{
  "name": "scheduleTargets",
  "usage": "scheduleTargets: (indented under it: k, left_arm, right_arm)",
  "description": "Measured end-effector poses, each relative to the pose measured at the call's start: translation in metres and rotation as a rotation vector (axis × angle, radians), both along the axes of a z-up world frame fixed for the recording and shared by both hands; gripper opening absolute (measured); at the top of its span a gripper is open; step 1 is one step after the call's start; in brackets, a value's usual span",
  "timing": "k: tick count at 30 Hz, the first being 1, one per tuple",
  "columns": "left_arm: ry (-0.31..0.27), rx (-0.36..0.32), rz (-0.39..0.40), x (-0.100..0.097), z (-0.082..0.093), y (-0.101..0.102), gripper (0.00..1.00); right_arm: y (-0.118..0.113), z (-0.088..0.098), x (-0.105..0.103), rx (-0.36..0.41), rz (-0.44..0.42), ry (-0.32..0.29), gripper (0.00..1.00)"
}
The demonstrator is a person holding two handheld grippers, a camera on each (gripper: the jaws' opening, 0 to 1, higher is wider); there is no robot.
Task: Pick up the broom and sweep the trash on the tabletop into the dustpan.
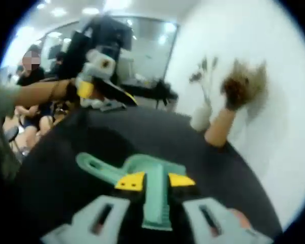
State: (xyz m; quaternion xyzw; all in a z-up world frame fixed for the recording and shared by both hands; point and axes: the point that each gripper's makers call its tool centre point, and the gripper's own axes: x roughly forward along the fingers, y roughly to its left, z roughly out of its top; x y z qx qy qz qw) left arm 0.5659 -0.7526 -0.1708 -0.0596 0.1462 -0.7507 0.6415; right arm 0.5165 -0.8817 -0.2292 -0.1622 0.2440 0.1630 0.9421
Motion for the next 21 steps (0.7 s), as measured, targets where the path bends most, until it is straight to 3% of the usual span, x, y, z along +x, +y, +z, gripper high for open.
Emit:
scheduleTargets:
  k: [2, 5, 10, 14, 17, 19, 21]
  left_arm:
    - [-0.010, 0.012, -0.003, -0.001, -0.003, 0.000, 0.81]
    - [-0.013, 0.007, -0.006, -0.003, -0.002, 0.000, 0.81]
    - [-0.059, 0.004, 0.022, -0.007, 0.009, -0.002, 0.80]
    - [-0.102, 0.005, 0.044, -0.017, 0.024, -0.010, 0.83]
    - [-0.123, -0.001, 0.055, -0.032, 0.039, -0.017, 0.86]
    - [-0.148, -0.014, 0.133, -0.032, 0.050, -0.022, 0.89]
    - [-0.178, -0.024, 0.150, -0.043, 0.057, -0.024, 0.89]
  right_arm:
    - [-0.014, -0.007, 0.007, -0.073, -0.056, -0.004, 0.15]
    - [-0.019, -0.014, 0.006, -0.069, -0.074, -0.002, 0.18]
    - [-0.036, 0.012, -0.013, -0.036, -0.171, -0.120, 0.18]
    - [-0.041, 0.037, -0.044, 0.026, -0.232, -0.128, 0.21]
    - [-0.050, 0.052, -0.072, 0.011, -0.326, -0.118, 0.23]
    - [-0.055, 0.061, -0.095, -0.009, -0.385, -0.119, 0.30]
    - [-0.053, 0.068, -0.111, -0.004, -0.390, -0.119, 0.38]
